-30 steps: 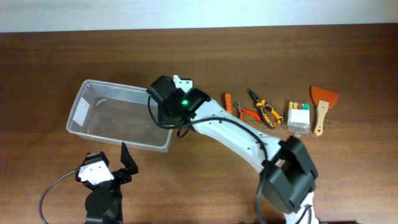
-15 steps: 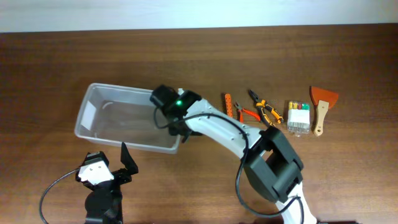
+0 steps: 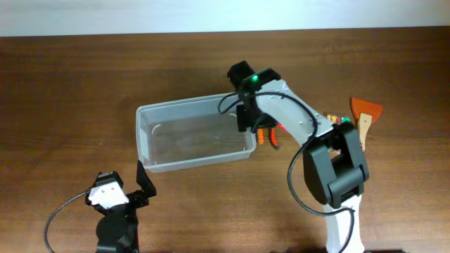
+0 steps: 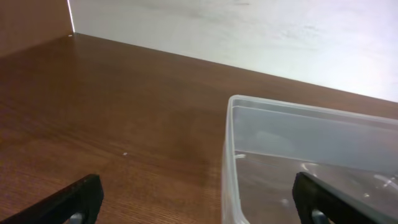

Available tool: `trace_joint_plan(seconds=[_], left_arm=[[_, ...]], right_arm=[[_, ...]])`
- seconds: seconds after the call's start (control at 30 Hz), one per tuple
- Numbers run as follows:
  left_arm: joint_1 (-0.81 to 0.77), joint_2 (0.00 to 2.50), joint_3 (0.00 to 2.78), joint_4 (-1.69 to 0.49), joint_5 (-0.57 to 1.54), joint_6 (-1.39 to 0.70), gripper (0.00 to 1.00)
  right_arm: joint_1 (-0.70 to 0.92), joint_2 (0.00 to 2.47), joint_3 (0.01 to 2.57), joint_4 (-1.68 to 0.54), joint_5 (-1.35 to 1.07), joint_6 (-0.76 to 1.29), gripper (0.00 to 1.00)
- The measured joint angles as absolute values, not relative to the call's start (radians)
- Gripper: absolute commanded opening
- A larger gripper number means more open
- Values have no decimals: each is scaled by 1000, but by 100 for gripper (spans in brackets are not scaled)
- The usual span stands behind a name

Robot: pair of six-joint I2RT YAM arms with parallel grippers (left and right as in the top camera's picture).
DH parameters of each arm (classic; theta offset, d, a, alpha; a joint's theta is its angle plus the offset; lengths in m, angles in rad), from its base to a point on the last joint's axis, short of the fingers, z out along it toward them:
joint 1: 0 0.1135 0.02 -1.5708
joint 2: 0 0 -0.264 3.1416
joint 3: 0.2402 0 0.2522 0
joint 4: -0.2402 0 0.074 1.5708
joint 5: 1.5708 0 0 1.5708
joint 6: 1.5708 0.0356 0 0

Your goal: Pack container

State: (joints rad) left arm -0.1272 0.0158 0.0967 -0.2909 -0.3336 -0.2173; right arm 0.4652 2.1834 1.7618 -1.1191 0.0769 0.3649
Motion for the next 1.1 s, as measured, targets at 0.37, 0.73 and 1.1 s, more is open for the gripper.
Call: trace_joint_plan(seconds=[0.37,0.73,1.1], left_arm=[[-127,16,97,-291,-334,-217,99],[-127,16,97,-291,-334,-217,99],[-127,16,97,-291,-334,-217,99]], right_arm=[[385,1846,1794,-1043,132,297,99],[-196,1754,1762,-1081,174,230,99],[-339,2051,1680,-1038,84,206,99]])
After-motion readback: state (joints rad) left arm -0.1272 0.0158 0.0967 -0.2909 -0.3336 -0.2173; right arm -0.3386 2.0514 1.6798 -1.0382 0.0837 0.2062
